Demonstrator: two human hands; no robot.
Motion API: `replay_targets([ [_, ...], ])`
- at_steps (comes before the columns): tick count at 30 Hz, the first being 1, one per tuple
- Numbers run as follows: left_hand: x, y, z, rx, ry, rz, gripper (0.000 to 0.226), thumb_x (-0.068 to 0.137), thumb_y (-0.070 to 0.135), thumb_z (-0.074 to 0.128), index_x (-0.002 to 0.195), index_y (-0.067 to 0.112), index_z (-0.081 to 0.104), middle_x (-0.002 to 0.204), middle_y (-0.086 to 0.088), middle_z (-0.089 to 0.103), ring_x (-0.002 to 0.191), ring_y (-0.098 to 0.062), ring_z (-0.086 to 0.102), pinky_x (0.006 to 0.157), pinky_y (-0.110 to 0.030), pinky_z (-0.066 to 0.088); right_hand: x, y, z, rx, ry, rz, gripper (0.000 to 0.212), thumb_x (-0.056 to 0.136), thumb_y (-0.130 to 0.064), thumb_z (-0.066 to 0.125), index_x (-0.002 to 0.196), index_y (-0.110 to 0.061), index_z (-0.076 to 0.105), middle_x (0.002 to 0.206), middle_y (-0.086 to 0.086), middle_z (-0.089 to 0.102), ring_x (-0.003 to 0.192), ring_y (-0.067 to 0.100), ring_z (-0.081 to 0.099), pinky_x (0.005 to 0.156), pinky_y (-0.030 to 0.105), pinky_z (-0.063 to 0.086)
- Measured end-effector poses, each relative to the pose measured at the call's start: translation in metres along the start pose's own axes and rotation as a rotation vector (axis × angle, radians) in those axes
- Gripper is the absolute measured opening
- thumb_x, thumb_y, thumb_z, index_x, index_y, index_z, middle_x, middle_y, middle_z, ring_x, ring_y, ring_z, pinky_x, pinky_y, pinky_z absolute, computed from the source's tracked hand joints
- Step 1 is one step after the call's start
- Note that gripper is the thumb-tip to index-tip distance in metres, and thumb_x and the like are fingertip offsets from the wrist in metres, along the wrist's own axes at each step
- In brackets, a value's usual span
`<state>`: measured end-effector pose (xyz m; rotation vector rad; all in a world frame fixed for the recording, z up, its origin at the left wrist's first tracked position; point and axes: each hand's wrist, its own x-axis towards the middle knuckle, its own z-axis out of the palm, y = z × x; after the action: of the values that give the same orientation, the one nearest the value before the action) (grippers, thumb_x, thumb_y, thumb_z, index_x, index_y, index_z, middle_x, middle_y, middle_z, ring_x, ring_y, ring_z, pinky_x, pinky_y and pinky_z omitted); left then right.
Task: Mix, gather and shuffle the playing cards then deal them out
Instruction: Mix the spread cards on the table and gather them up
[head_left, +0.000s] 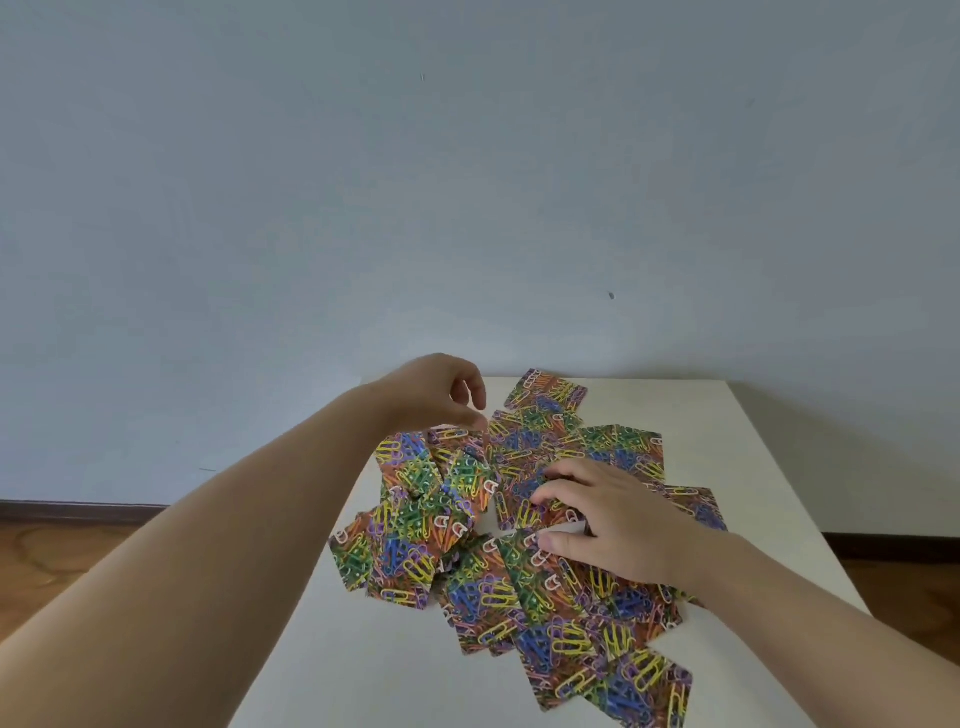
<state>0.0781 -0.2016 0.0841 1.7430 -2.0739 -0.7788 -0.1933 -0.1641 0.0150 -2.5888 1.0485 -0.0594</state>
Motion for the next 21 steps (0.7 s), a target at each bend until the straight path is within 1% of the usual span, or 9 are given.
replay_targets([
  [3, -0.008, 0.009, 0.003, 0.004, 0.073, 0.041, 0.018, 0.075, 0.021, 0.084, 0.075, 0.027, 0.067, 0.055, 0.014, 0.050, 0.046, 0.001, 0.043, 0.048, -0.010, 0.035, -0.005, -0.004, 0.002, -0.036, 0.014, 0.005, 0.056, 0.092, -0.067, 0.041, 0.138, -0.036, 0.046, 0.150, -0.012, 0.034, 0.138, 0.010, 0.031, 0.113, 0.034, 0.022],
  [6, -0.020, 0.027, 0.010, 0.101, 0.172, 0.153, 0.017, 0.076, 0.020, 0.084, 0.074, 0.025, 0.067, 0.064, 0.010, 0.054, 0.054, 0.000, 0.046, 0.053, -0.015, 0.038, -0.009, -0.007, 0.003, -0.058, 0.012, 0.016, 0.063, 0.091, -0.069, 0.037, 0.141, -0.031, 0.045, 0.150, -0.012, 0.034, 0.138, 0.012, 0.031, 0.112, 0.032, 0.021],
  [8, -0.032, 0.038, 0.018, 0.215, 0.273, 0.343, 0.010, 0.079, 0.015, 0.081, 0.079, 0.017, 0.071, 0.079, 0.002, 0.061, 0.066, -0.007, 0.053, 0.064, -0.029, 0.046, -0.010, -0.007, 0.003, -0.067, -0.001, 0.027, 0.065, 0.090, -0.071, 0.034, 0.142, -0.032, 0.044, 0.150, -0.012, 0.034, 0.138, 0.013, 0.030, 0.113, 0.032, 0.020],
  [10, -0.050, 0.046, 0.034, 0.344, 0.336, 0.609, 0.007, 0.079, 0.006, 0.079, 0.082, 0.010, 0.074, 0.085, -0.008, 0.065, 0.071, -0.023, 0.060, 0.063, -0.032, 0.050, -0.012, -0.007, 0.002, -0.050, -0.012, 0.041, 0.060, 0.089, -0.072, 0.034, 0.137, -0.037, 0.045, 0.146, -0.014, 0.035, 0.137, 0.013, 0.030, 0.113, 0.033, 0.019],
  [13, -0.077, 0.043, 0.075, 0.485, 0.241, 0.927, 0.004, 0.085, 0.008, 0.073, 0.089, 0.008, 0.073, 0.088, -0.014, 0.066, 0.081, -0.031, 0.061, 0.068, -0.039, 0.052, -0.012, -0.008, 0.002, -0.027, -0.013, 0.059, 0.051, 0.086, -0.073, 0.035, 0.128, -0.045, 0.047, 0.136, -0.015, 0.041, 0.131, 0.015, 0.033, 0.115, 0.038, 0.024],
  [15, -0.093, 0.034, 0.100, 0.454, 0.164, 0.940, 0.015, 0.095, 0.022, 0.068, 0.097, 0.008, 0.073, 0.095, -0.013, 0.068, 0.090, -0.032, 0.063, 0.081, -0.042, 0.053, -0.012, -0.008, 0.003, -0.012, 0.013, 0.070, 0.048, 0.087, -0.069, 0.039, 0.128, -0.046, 0.050, 0.132, -0.015, 0.044, 0.129, 0.015, 0.035, 0.112, 0.039, 0.028],
  [16, -0.099, 0.029, 0.109, 0.415, 0.135, 0.900, 0.020, 0.098, 0.026, 0.064, 0.099, 0.008, 0.073, 0.096, -0.012, 0.069, 0.090, -0.032, 0.064, 0.082, -0.042, 0.053, -0.012, -0.007, 0.004, -0.010, 0.045, 0.067, 0.042, 0.089, -0.066, 0.043, 0.125, -0.046, 0.053, 0.128, -0.016, 0.046, 0.128, 0.014, 0.035, 0.111, 0.038, 0.030],
  [18, -0.108, 0.017, 0.114, 0.330, 0.149, 0.839, 0.019, 0.099, 0.024, 0.061, 0.101, 0.010, 0.073, 0.095, -0.009, 0.069, 0.084, -0.028, 0.065, 0.076, -0.037, 0.054, -0.014, -0.005, 0.005, -0.008, 0.116, 0.049, 0.029, 0.092, -0.056, 0.049, 0.116, -0.044, 0.060, 0.119, -0.018, 0.049, 0.123, 0.011, 0.038, 0.108, 0.034, 0.031],
  [21, -0.110, -0.001, 0.102, 0.278, 0.292, 0.755, 0.016, 0.097, 0.023, 0.059, 0.093, 0.013, 0.071, 0.093, -0.004, 0.068, 0.080, -0.022, 0.063, 0.069, -0.033, 0.052, -0.018, -0.003, 0.005, -0.060, 0.226, 0.057, 0.014, 0.091, -0.032, 0.056, 0.094, -0.037, 0.069, 0.107, -0.020, 0.056, 0.114, 0.010, 0.046, 0.109, 0.034, 0.032],
])
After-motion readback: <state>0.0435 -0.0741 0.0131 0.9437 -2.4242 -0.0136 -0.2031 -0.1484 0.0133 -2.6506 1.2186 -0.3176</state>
